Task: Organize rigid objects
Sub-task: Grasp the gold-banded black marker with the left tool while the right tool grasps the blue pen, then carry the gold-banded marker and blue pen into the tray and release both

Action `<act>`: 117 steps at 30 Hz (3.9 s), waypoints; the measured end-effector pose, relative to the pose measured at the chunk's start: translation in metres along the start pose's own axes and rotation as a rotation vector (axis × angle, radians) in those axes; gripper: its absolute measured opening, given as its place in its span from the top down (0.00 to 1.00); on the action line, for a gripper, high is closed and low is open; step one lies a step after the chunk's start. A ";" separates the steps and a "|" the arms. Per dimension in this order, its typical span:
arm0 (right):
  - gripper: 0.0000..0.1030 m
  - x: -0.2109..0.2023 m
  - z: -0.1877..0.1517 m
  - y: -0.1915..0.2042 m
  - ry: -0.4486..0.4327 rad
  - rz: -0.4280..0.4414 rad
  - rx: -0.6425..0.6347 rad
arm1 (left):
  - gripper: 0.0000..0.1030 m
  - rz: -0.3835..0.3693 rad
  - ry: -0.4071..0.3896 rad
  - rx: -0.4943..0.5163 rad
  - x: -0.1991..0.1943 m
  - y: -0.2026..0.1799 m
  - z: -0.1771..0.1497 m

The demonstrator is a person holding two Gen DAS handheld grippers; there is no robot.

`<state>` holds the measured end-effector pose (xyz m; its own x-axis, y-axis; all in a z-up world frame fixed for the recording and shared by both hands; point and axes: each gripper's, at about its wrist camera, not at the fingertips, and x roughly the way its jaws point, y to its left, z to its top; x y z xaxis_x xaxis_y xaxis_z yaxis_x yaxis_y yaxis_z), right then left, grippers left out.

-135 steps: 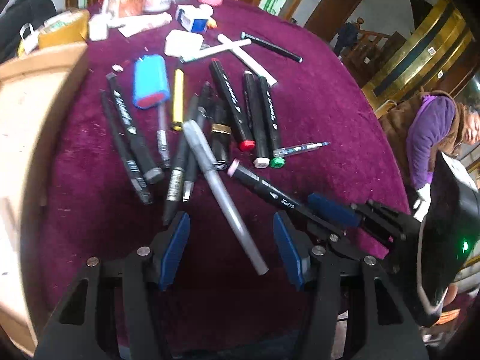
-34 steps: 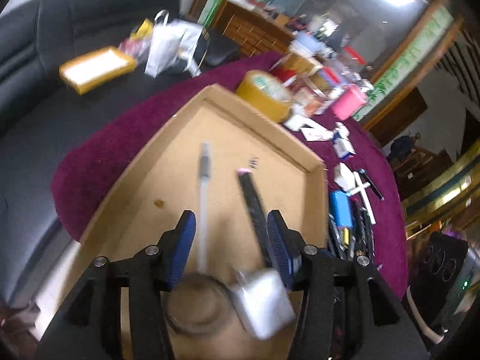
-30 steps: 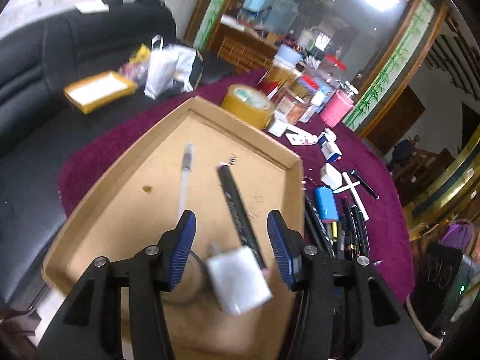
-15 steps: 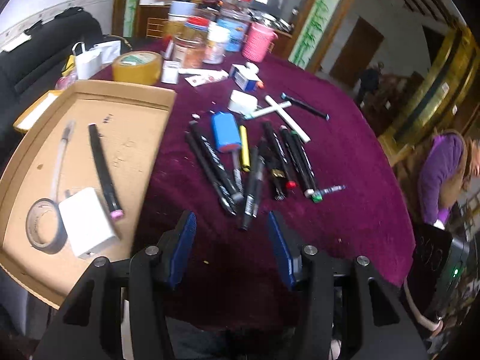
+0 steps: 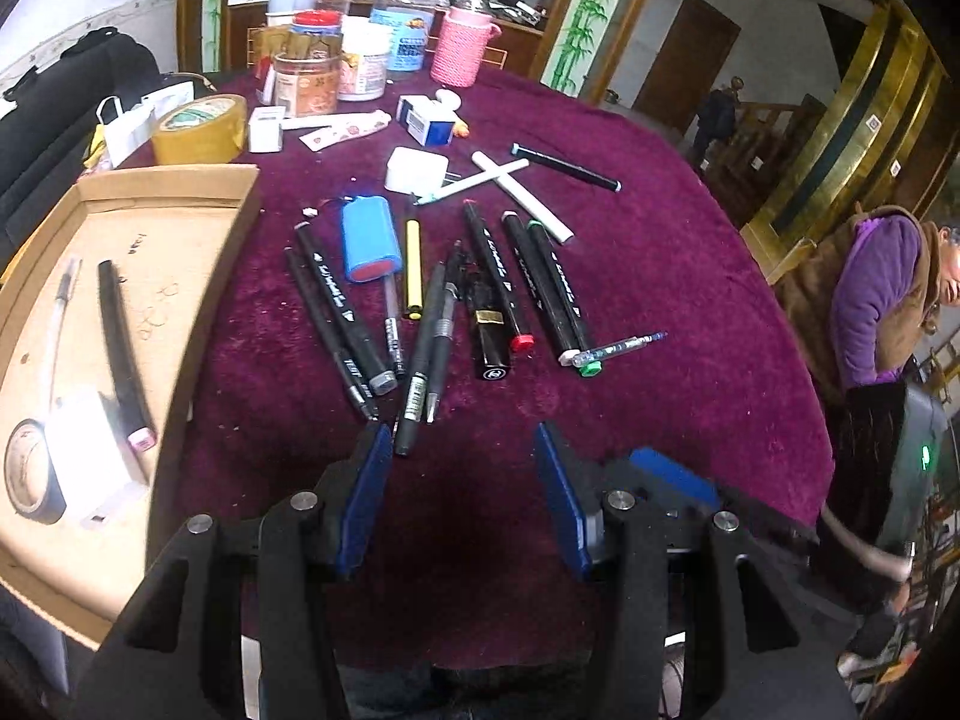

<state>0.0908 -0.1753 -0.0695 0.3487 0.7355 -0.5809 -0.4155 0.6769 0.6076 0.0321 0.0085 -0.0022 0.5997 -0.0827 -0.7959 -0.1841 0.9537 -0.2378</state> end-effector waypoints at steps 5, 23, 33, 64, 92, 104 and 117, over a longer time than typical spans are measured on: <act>0.64 0.006 0.021 -0.028 0.001 -0.054 0.132 | 0.53 -0.018 0.012 0.002 0.010 -0.002 0.004; 0.65 0.051 0.084 -0.038 -0.031 -0.366 0.396 | 0.53 -0.076 0.009 -0.057 0.021 0.030 0.012; 0.92 0.049 0.083 -0.043 -0.018 -0.445 0.352 | 0.53 -0.081 0.005 -0.039 0.020 0.031 0.015; 0.92 0.024 0.031 -0.030 -0.010 -0.250 0.113 | 0.84 0.008 0.180 0.074 0.099 -0.018 0.049; 0.92 0.073 0.075 0.163 0.063 0.142 -0.166 | 0.85 -0.010 -0.158 -0.265 -0.107 0.145 0.032; 0.92 0.148 0.054 0.215 0.204 0.133 -0.245 | 0.85 -0.022 -0.135 -0.424 -0.075 0.219 0.021; 0.92 0.187 0.067 0.216 0.233 0.088 -0.267 | 0.85 0.012 -0.097 -0.433 -0.041 0.238 0.041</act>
<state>0.1222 0.1110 -0.0107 0.1134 0.7435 -0.6590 -0.6509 0.5567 0.5161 -0.0047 0.2507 -0.0033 0.6621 -0.0247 -0.7490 -0.4885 0.7437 -0.4563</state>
